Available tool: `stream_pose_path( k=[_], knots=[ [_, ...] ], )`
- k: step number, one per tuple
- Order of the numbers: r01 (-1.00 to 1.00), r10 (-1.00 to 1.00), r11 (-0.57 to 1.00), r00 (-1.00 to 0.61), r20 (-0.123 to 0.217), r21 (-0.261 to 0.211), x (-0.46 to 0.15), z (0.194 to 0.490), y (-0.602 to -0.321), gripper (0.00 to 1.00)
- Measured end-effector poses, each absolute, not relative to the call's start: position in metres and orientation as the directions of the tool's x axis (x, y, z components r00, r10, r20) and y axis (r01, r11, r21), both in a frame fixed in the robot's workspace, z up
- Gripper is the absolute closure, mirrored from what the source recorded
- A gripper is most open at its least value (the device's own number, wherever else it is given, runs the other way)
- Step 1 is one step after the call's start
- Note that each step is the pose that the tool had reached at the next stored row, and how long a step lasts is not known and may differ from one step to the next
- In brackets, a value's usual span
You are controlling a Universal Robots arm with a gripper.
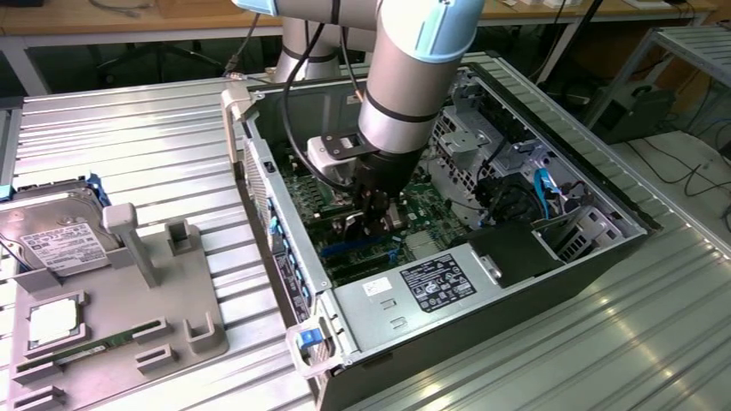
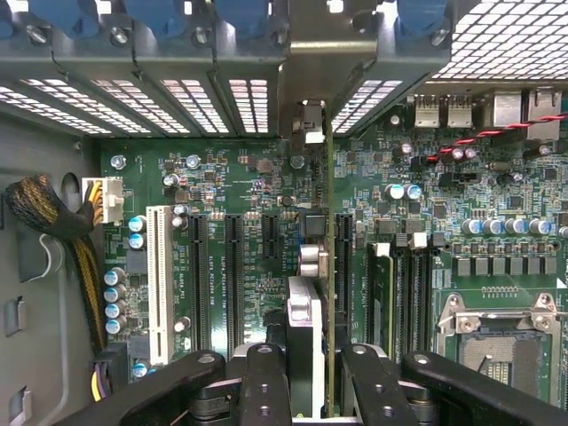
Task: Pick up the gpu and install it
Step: 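Insert the gpu into the slot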
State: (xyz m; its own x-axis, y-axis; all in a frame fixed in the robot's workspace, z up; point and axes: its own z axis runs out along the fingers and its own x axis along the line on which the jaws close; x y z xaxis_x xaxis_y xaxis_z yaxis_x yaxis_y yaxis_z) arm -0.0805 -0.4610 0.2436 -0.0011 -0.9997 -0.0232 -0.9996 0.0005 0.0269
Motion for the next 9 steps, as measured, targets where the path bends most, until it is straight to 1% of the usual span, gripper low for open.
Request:
stream_pose_path(
  k=[9],
  knots=[
    [-1.0,-1.0,0.001,-0.001,-0.022,0.027,-0.0808,0.2434,-0.4605,0.72]
  ],
)
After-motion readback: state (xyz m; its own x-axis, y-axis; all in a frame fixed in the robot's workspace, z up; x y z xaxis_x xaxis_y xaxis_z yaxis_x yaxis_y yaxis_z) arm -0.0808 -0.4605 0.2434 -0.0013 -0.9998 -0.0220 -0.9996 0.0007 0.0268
